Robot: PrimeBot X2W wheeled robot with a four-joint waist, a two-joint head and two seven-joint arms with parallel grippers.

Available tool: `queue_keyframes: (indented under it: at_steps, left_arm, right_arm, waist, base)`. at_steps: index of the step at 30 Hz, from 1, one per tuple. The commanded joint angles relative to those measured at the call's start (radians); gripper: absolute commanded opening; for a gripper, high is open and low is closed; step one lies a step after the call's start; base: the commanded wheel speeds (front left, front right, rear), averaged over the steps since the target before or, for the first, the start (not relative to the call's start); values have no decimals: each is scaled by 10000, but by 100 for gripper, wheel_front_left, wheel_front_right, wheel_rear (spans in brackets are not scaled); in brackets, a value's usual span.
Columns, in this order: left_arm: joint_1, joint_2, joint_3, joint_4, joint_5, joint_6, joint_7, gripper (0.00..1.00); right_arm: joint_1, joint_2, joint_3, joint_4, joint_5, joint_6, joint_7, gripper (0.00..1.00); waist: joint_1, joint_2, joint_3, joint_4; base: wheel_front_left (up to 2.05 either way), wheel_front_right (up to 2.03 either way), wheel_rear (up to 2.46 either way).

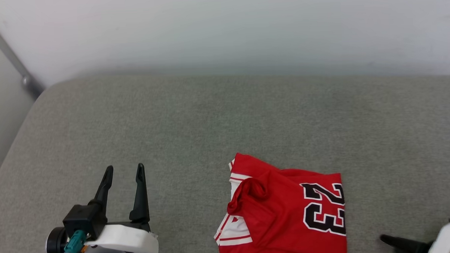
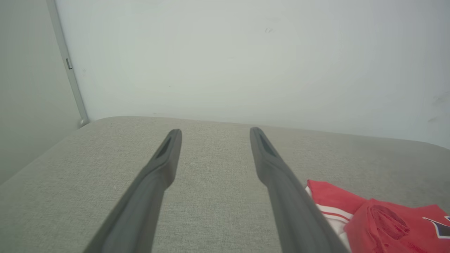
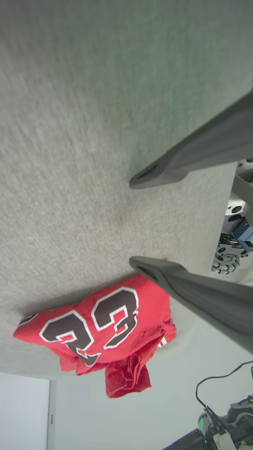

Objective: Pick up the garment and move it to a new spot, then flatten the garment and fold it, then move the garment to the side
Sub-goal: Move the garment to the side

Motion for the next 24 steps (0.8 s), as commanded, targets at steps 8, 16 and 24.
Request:
queue_keyframes:
  at_steps: [8, 16, 24]
  left_arm:
    - [-733, -498, 100, 1, 487, -393, -67, 100]
    - [-992, -819, 231, 233, 767, -697, -59, 100]
    - [-741, -960, 449, 487, 1011, -814, -59, 100]
  right_arm:
    - [-1864, 874, 118, 658, 1436, 0, 1455, 100]
    - [-2451, 942, 876, 2099, 2156, -3, 1095, 100]
    - [-2609, 829, 1670, 1803, 2230, 0, 848, 0]
  waist:
    - [0, 0, 1183, 863]
    - [0, 0, 1401, 1103]
    - [0, 0, 997, 873]
  base:
    - [0, 0, 0]
    - [0, 0, 0]
    - [0, 0, 0]
